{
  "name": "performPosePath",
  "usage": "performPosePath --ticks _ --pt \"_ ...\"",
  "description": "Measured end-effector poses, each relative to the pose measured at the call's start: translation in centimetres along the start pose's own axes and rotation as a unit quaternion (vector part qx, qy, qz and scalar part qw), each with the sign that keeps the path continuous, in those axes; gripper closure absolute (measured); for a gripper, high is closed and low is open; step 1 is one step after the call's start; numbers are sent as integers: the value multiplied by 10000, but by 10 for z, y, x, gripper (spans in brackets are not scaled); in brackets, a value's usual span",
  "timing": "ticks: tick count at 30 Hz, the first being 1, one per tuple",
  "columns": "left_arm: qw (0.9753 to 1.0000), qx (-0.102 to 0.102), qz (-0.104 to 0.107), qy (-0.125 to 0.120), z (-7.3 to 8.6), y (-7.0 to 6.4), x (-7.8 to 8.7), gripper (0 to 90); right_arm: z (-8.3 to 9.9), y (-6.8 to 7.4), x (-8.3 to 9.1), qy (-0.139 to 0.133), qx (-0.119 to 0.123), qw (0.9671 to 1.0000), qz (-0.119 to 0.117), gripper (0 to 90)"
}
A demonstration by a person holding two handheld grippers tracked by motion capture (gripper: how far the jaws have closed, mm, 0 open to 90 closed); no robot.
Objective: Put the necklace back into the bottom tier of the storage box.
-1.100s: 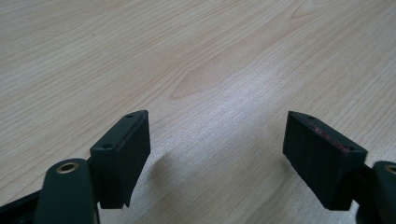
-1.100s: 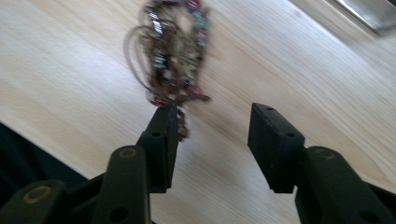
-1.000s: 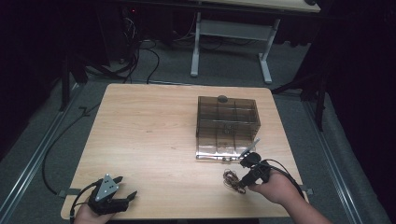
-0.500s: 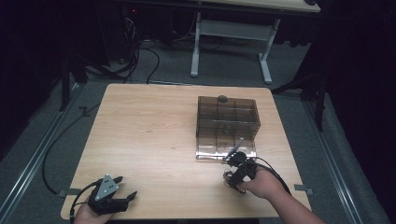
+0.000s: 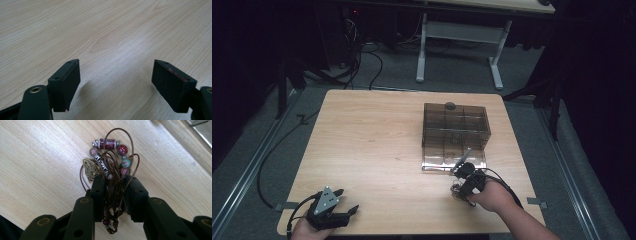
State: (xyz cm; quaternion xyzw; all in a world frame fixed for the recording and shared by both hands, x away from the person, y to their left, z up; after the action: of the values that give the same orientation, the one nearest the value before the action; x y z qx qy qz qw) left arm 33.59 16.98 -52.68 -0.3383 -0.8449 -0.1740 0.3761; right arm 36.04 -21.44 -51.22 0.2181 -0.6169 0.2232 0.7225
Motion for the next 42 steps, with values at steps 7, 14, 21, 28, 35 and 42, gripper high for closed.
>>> performPosePath --ticks 7,14,21,28,35,42 --pt "10000 -3 -1 2 0 0 0 232 1 0 1 -8 132 9999 64 803" --pt "10000 -10 -4 17 0 0 0 232 2 0 9 -55 111 9999 77 804" --pt "10000 -16 -9 17 0 0 0 232 5 -5 22 -113 63 9999 78 805" --pt "10000 -21 -9 18 0 0 0 233 5 -10 31 -198 29 9998 52 804" --pt "10000 -19 -15 16 0 0 0 232 4 -14 42 -261 4 9997 2 803" --pt "10000 -18 -13 10 0 0 0 232 0 -16 51 -306 -8 9995 -7 803"
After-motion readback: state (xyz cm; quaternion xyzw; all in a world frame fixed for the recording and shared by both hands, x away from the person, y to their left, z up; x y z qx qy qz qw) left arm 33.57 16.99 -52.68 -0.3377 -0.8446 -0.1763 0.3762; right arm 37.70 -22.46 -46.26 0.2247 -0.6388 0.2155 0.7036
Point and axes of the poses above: each handheld gripper's, and its own axes: x roughly backward along the jaws, z roughly out of its underside, y roughly to its left, the point moved 10 cm from there along -x, roughly forward along the jaws, and after that the axes turned 10 degrees about y, right-handed, at the moved point
